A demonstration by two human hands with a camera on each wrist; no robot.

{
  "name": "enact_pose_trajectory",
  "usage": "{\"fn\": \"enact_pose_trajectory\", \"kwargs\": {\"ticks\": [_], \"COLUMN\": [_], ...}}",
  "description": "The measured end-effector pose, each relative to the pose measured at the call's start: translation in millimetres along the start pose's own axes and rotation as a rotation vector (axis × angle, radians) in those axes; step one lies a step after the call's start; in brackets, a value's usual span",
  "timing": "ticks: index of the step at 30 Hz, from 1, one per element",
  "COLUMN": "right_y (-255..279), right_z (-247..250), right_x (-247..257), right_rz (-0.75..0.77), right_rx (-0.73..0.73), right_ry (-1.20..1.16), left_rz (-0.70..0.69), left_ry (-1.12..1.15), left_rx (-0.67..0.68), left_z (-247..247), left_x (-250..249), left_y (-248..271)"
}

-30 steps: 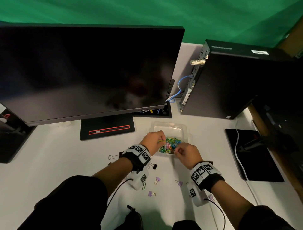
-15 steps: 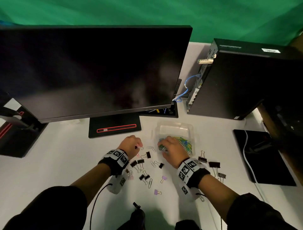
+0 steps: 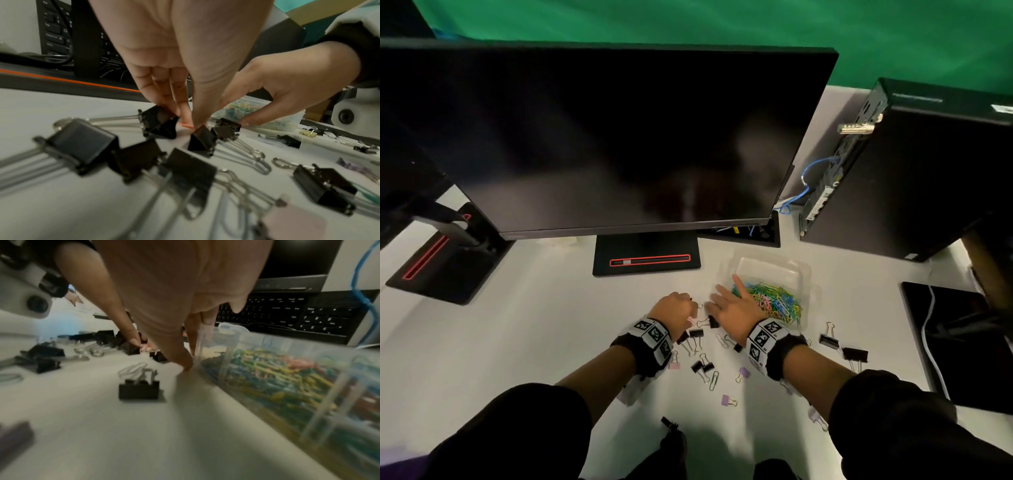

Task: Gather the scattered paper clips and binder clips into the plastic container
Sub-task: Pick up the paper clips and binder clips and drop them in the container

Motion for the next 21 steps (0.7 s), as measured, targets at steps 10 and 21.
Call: {"fn": "enact_pose_trajectory", "kwargs": {"ticks": [10,21], "right_y": [14.5,39.5], "right_z": [2.3,-8.0], "right_x": [-4.1,-14.9], "right_rz": [0.03,-0.163], "right_rx": [0.007,-0.266], "right_ry": [0.023,-0.577], "left_rz": [-0.025,-0.279], "left_ry": [-0.058,-0.255], "left_rx": [0.016,0.177], "left_z": [-2.8,-23.7], "left_x": [-6.5,-48.4], "left_y": [1.3,1.7]}}
Point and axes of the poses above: each hand's wrist, its own y-axis away from the middle knuckle, its own z-axis out of the back of the hand, x = y × z, the point moved 3 cm from there along -y, towards the middle knuckle, and after that the axes turned 12 degrees about y, right-handed, at the moved point
